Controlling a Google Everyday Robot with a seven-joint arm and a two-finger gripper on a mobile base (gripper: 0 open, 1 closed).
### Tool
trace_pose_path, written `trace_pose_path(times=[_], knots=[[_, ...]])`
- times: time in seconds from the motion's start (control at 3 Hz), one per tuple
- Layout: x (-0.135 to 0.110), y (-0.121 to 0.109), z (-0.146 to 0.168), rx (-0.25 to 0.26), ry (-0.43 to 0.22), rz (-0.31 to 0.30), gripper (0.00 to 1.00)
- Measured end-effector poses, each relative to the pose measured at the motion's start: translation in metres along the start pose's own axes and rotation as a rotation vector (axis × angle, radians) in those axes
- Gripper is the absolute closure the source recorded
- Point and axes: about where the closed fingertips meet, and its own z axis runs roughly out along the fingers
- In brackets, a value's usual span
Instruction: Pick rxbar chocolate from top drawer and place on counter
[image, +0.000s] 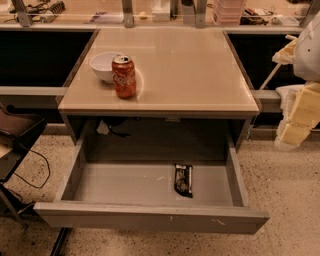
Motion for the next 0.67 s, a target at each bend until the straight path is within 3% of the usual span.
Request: trace_pose_path(times=[0.67], knots=[[0.002,0.002,0.015,-0.019,-0.030,0.029,0.00]])
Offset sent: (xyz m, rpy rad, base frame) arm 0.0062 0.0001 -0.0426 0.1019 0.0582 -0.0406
